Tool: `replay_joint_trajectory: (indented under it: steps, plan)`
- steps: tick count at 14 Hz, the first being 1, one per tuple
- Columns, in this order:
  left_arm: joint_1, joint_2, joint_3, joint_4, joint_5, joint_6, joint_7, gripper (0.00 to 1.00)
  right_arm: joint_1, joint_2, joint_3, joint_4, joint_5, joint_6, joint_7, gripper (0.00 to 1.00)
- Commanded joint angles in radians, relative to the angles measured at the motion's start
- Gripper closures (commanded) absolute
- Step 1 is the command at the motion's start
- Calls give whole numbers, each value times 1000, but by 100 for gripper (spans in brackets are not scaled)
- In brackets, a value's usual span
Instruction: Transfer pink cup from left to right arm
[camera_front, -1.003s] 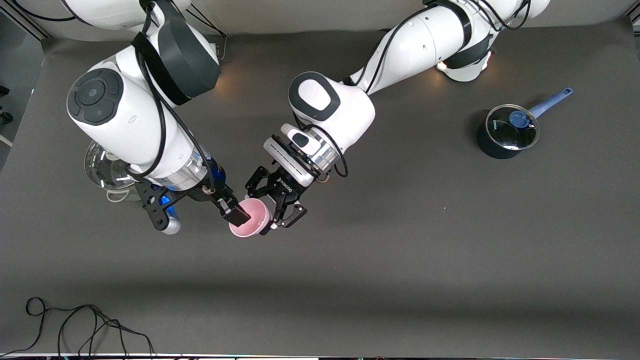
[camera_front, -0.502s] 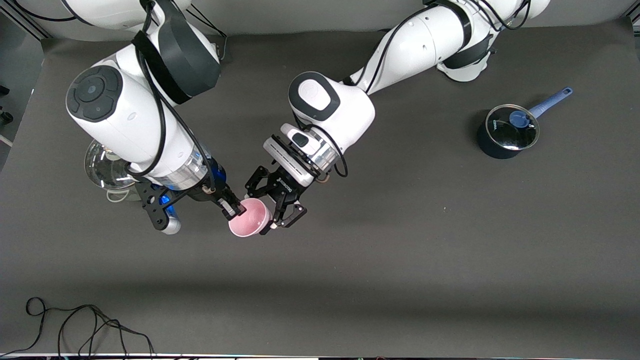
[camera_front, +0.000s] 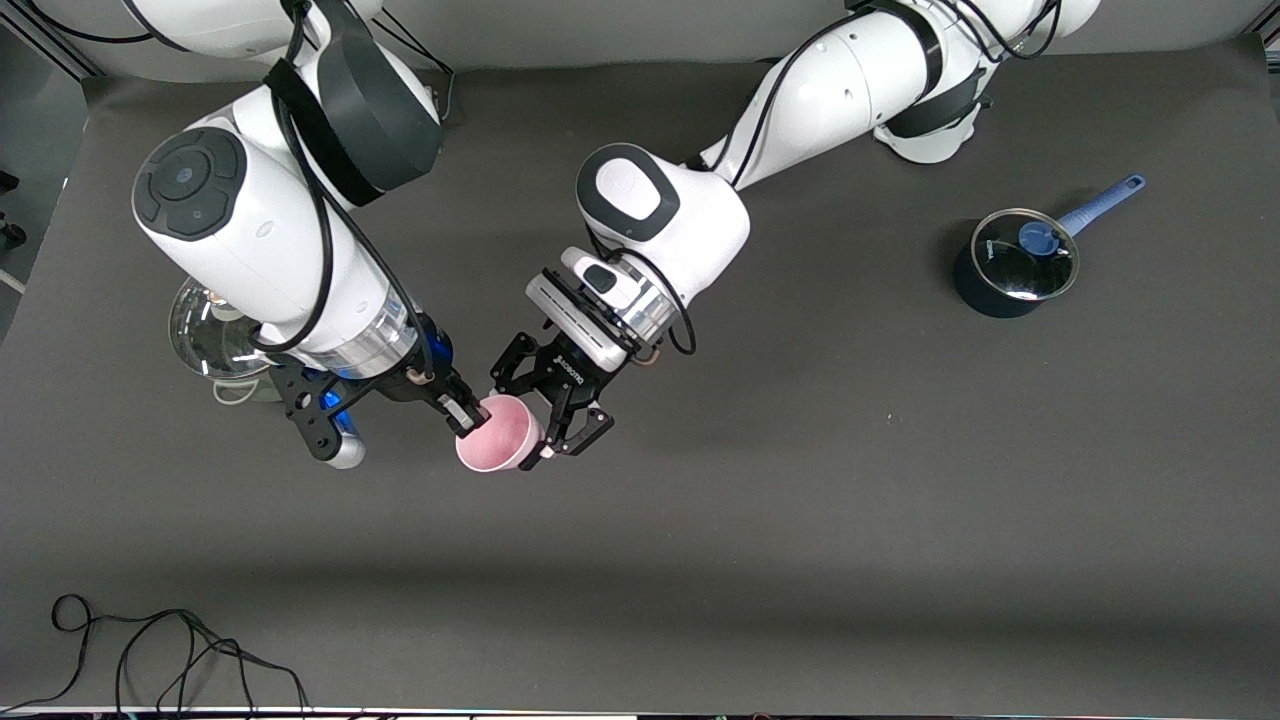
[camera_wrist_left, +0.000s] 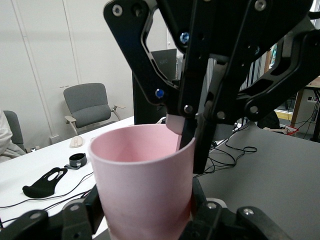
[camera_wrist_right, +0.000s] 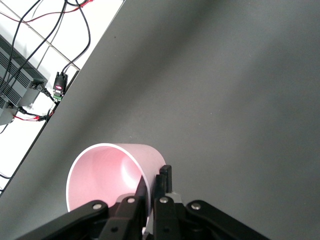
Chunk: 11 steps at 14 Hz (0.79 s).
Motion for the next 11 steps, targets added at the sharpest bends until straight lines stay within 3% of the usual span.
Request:
replay_joint_trajectory:
  steps: [1,4,5,7,11]
  plan:
    - [-14,-7,12,17,-8,10,-26,100,4,14,2,35,-2,3,-5,100]
    - [-14,-7,14,17,-8,10,-26,100,4,15,1,35,-2,4,-8,100]
    - [-14,-7,40,17,18,9,-23,1,4,15,1,35,-3,6,-8,100]
    - [-30,-9,109,17,64,9,-41,0,4,15,1,35,-5,6,-16,100]
    - [-39,-9,120,17,72,9,-62,0,-9,15,-8,35,-11,20,-46,100]
